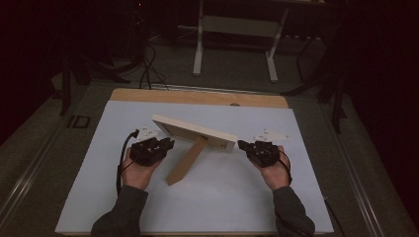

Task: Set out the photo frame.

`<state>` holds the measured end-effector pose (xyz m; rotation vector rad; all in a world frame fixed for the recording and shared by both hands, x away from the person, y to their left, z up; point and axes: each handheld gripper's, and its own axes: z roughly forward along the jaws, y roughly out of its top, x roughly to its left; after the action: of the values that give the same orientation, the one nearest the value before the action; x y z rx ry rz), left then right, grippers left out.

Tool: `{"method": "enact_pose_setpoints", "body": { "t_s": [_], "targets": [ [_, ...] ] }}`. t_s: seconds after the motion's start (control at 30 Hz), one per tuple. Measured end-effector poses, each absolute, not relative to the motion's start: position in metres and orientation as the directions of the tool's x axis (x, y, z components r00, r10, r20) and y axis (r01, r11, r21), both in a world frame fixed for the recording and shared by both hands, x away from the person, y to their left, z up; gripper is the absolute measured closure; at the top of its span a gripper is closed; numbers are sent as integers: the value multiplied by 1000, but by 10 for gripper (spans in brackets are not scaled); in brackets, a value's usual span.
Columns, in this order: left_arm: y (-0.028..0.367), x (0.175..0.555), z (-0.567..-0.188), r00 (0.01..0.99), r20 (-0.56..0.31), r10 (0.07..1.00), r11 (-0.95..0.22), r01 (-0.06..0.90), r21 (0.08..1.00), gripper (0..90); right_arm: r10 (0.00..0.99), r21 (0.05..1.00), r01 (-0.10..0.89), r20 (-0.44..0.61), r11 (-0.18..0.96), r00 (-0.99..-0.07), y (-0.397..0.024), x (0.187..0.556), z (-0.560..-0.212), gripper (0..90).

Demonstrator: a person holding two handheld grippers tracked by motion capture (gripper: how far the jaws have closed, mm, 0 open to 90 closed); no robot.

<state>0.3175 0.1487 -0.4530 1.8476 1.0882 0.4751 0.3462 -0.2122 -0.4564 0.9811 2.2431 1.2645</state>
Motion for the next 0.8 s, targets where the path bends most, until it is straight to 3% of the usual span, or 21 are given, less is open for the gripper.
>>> {"method": "enact_pose_setpoints", "body": {
  "t_s": [0.13, 0.8],
  "targets": [
    [144, 324, -447, 534, -102, 839, -205, 484, 851, 898, 740, 860, 387, 17, 333, -673, -210, 350, -455, 898],
    [132, 342, -437, 494, -132, 860, -160, 506, 848, 900, 735, 870, 405, 77, 281, -674, -200, 365, -449, 899]
  ]
}}
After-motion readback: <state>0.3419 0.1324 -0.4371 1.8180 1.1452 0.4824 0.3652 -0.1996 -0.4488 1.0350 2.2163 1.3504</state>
